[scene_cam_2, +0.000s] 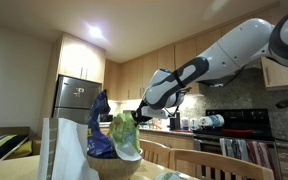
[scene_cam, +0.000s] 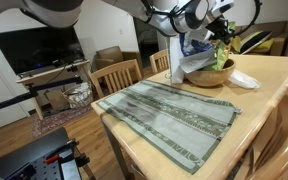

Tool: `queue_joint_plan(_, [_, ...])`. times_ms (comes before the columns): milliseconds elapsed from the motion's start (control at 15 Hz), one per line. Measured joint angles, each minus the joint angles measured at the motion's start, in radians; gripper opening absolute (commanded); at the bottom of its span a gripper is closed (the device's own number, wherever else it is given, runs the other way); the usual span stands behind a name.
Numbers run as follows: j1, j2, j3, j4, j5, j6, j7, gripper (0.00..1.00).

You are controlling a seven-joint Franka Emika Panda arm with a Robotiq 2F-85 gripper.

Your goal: Pick the bag of popcorn and pour its contents on the cloth on the table

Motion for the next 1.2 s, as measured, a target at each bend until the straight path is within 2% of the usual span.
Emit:
queue_joint_plan(400, [0.024, -0.024, -0.020, 0.009, 0.000, 0.011, 0.007, 0.00])
queue_joint_plan(800, [0.054, -0.094, -0.068, 0.008, 0.000, 0.024, 0.103, 0.01])
queue_joint_plan(1200, [0.054, -0.112, -0.075, -0.003, 0.000, 0.027, 0.112, 0.00])
